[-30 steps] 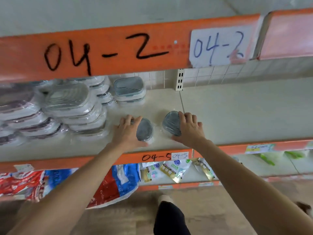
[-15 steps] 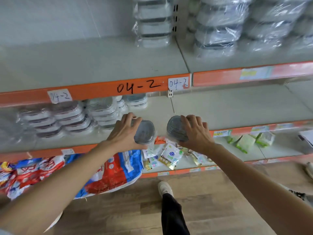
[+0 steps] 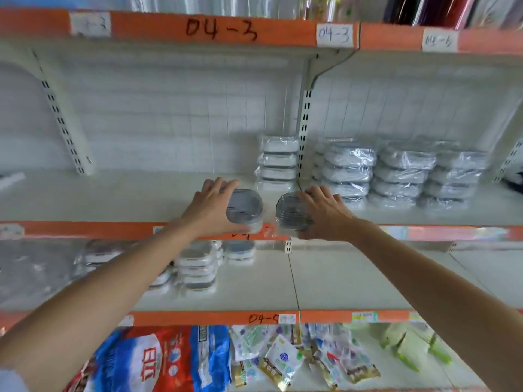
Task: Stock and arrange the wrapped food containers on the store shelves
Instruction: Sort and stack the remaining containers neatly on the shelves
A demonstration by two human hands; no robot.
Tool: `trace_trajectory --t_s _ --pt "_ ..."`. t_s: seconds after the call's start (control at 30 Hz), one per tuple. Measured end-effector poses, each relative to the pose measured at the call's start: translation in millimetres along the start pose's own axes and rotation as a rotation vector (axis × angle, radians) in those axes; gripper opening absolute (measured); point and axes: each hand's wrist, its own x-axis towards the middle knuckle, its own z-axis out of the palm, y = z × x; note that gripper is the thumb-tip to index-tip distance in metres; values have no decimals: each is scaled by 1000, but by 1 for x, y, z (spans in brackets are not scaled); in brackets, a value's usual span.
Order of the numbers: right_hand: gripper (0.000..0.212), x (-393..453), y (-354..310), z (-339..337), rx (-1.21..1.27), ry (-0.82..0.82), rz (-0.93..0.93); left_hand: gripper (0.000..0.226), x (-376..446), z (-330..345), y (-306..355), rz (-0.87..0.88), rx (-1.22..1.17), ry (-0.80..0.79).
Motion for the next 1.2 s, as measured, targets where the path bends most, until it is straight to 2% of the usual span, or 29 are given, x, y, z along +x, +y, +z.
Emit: trace_trajectory --t_s 0.2,0.47,0.63,0.73,0.83,1.0,1.1,1.2 --pt "93 50 9 12 112 -84 25 91 26 -5 -26 -139 -165 -41" --pt "90 121 42 69 332 -255 81 89 72 27 -51 -192 -287 -24" --pt "102 159 44 82 354 -306 -2 93 117 47 -42 -188 -292 -77" --pt "111 161 54 71 372 -363 33 99 143 59 -27 -172 -271 -104" --pt "111 150 69 51 379 -300 84 101 169 71 -12 -109 -206 -113" --pt "98 120 81 38 398 -168 70 103 187 96 14 1 -145 -182" --pt "95 110 82 45 417 -160 82 103 182 92 11 2 -379 -207" --pt "92 114 76 54 476 -149 87 84 169 85 -6 -147 -613 -63"
